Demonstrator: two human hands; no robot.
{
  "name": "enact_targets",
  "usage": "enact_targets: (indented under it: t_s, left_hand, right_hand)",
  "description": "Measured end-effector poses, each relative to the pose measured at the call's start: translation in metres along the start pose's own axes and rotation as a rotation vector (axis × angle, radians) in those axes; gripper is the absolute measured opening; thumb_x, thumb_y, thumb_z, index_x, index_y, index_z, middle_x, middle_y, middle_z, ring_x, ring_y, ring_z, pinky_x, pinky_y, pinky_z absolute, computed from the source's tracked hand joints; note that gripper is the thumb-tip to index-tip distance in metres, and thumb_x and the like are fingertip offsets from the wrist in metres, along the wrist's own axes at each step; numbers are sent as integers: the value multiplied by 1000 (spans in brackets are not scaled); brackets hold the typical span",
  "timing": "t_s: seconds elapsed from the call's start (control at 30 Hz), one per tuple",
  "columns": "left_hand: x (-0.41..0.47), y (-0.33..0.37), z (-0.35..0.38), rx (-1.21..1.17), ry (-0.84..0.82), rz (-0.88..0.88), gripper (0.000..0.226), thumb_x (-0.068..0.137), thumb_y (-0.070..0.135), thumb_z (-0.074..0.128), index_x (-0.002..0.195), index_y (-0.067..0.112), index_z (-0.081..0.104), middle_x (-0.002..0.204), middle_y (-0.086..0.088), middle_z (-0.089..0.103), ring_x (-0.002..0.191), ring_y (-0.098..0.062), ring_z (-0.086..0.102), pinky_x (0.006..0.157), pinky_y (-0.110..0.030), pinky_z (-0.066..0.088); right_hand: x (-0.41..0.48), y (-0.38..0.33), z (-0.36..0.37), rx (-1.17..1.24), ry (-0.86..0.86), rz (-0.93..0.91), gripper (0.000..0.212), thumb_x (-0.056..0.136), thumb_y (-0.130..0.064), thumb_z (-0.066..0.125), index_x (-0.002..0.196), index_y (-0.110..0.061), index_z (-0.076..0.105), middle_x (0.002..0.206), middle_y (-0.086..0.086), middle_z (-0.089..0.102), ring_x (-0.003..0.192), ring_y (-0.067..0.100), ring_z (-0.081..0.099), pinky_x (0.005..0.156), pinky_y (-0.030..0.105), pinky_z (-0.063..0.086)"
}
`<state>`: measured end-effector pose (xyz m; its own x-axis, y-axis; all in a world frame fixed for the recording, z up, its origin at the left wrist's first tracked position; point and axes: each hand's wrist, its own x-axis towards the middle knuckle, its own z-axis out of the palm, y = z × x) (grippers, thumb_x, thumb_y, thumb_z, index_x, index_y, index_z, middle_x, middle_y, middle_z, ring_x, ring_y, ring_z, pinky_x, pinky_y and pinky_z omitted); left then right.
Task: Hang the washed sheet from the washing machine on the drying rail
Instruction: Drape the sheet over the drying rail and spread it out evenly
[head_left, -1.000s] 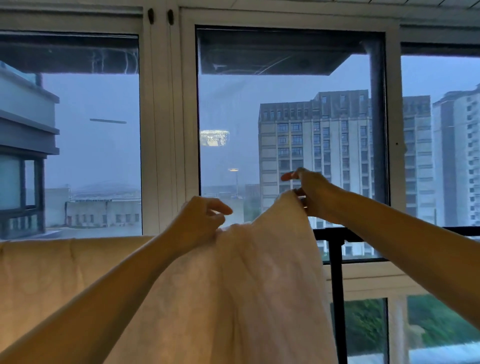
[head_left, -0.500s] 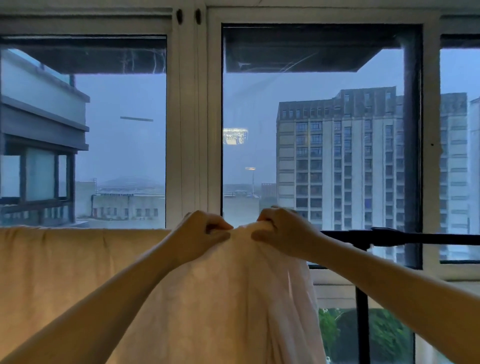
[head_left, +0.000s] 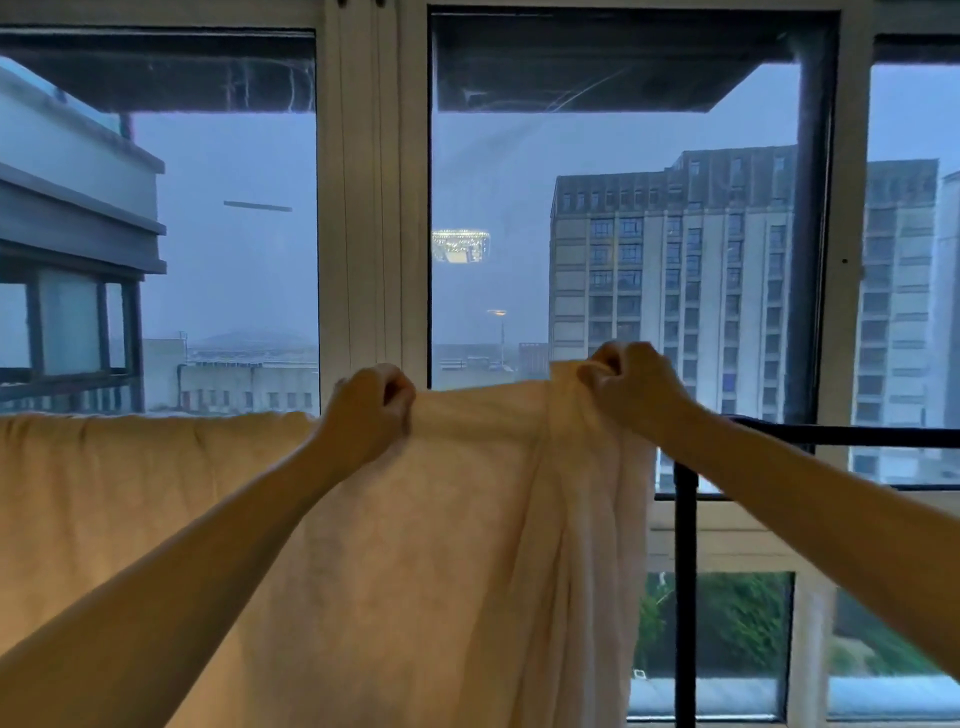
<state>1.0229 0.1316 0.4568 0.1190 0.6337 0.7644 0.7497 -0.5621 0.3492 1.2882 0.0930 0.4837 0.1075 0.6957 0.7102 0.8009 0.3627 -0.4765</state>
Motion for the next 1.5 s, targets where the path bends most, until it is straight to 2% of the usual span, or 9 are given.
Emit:
enact_targets:
  t_s: [0.13, 0.5, 0.9, 1.07, 1.17, 1.27, 1.33, 1.4, 1.5]
  left_hand:
    - [2, 4, 8, 86, 29, -17, 11, 91, 9, 56, 92, 7, 67, 88, -9, 68, 76, -16, 57, 72, -24, 43]
    - [-18, 71, 52, -65, -102, 170, 13, 87, 22, 66, 98, 21, 71, 84, 15, 59, 75, 6, 54, 69, 1, 38]
    - [-6, 69, 54, -138, -93, 143, 19, 88, 23, 63, 72, 32, 63, 66, 20, 59, 64, 2, 60, 64, -7, 41]
    - [-1, 74, 68, -96, -56, 130, 24, 90, 24, 61, 71, 36, 54, 68, 19, 57, 70, -3, 59, 75, -31, 52]
    - [-2, 76, 72, -103, -42, 152, 23, 90, 25, 60, 70, 36, 54, 70, 20, 58, 70, -3, 59, 74, -33, 54]
    - [-1, 75, 72, -115, -64, 159, 22, 90, 25, 59, 72, 37, 55, 72, 18, 60, 72, -4, 60, 74, -33, 53]
    - [-2, 73, 69, -120, -111, 170, 22, 90, 23, 59, 74, 38, 55, 74, 19, 60, 73, -3, 60, 74, -28, 52]
    - [-3, 72, 65, -123, -152, 187, 20, 89, 22, 61, 77, 38, 56, 75, 21, 59, 73, -2, 60, 72, -22, 50]
    - [-4, 67, 57, -155, -167, 180, 16, 87, 22, 64, 78, 35, 60, 75, 20, 60, 75, -2, 61, 73, -18, 48]
  right_hand:
    - [-5, 13, -17, -80, -74, -41, 17, 92, -24, 57, 99, -13, 67, 90, 2, 63, 84, 16, 59, 77, 27, 47]
    - [-22, 31, -23, -240, -225, -75, 32, 94, -41, 50, 101, -11, 61, 94, 5, 64, 86, 20, 62, 82, 36, 53]
    - [20, 57, -91, -212, 139, 88, 16, 91, -7, 51, 90, -8, 67, 92, 5, 63, 90, 20, 60, 83, 28, 48]
    - [13, 98, -107, -557, -35, 117, 4, 85, -17, 60, 82, -15, 61, 84, 4, 65, 80, 22, 63, 74, 33, 52]
    - [1, 97, -103, -833, -263, 204, 9, 87, -22, 57, 88, -13, 55, 84, 4, 58, 76, 19, 59, 72, 35, 53]
    - [-6, 76, -91, -1012, -258, 169, 16, 93, -28, 49, 97, -14, 53, 92, 5, 55, 91, 24, 55, 81, 36, 46]
    - [-9, 58, -76, -817, -264, 71, 24, 93, -32, 50, 100, -11, 58, 100, 7, 60, 105, 27, 54, 92, 38, 46]
    - [-11, 41, -60, -482, -365, -34, 24, 95, -26, 50, 102, -8, 64, 100, 8, 65, 98, 24, 61, 89, 33, 50]
    - [-16, 29, -41, -390, -385, -226, 18, 95, -22, 52, 103, -9, 63, 97, 3, 65, 86, 13, 60, 82, 25, 50]
